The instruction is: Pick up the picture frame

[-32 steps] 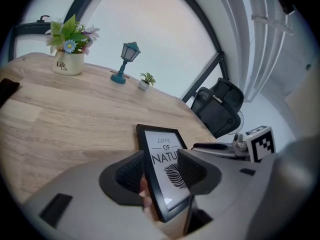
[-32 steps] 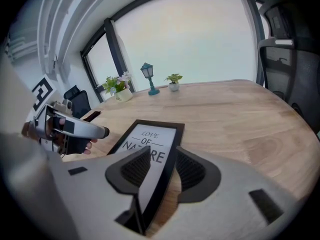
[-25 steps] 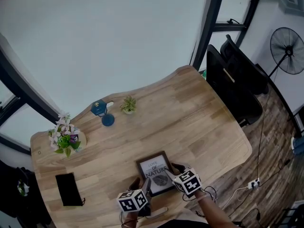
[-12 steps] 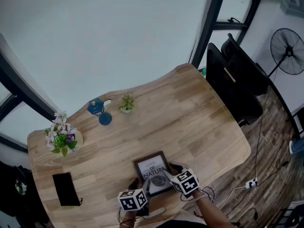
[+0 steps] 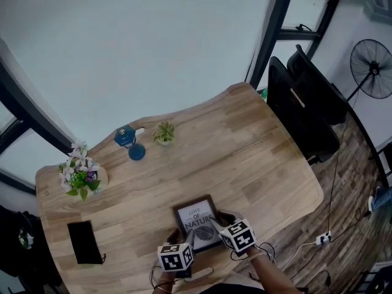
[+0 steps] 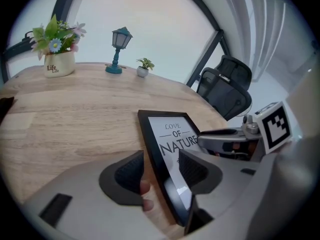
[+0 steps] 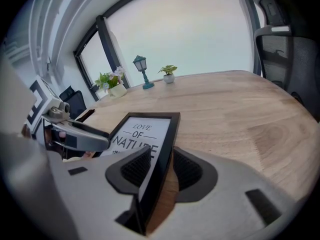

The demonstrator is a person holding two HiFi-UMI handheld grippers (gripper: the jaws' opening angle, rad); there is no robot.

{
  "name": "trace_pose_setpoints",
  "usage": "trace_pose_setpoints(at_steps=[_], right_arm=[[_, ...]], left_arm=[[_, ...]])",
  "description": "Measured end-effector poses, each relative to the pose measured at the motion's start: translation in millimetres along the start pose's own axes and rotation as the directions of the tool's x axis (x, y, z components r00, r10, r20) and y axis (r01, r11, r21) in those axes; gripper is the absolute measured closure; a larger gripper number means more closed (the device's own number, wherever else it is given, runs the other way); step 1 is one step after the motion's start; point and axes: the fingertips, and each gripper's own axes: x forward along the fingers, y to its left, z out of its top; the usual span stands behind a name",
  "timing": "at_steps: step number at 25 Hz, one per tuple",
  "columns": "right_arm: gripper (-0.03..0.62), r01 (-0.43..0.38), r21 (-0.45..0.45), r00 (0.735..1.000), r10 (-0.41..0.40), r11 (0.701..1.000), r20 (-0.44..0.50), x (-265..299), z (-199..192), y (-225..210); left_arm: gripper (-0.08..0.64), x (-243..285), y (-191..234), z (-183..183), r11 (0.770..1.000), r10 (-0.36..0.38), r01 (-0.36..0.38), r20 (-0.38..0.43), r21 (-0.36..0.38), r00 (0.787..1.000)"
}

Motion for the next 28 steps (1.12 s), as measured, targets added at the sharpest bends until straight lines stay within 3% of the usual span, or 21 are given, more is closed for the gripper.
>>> trace_pose_setpoints(at_steps=[16, 28], right_arm=[[0.463, -0.001, 0.022, 1.0, 0.0, 1.0, 0.015, 0.2, 0.4, 1.7], [0.471, 0.013, 0.029, 1.0, -0.013, 0.999, 0.018, -0.2, 1.4, 3.5]], left_arm=[[0.366, -0.4, -2.1, -1.0, 0.998, 0.019, -0.016, -0.047, 0.067, 0.999], [0.408, -1.3, 2.9, -2.0, 0.996, 0.069, -0.067, -0.043, 0.052, 0.997]])
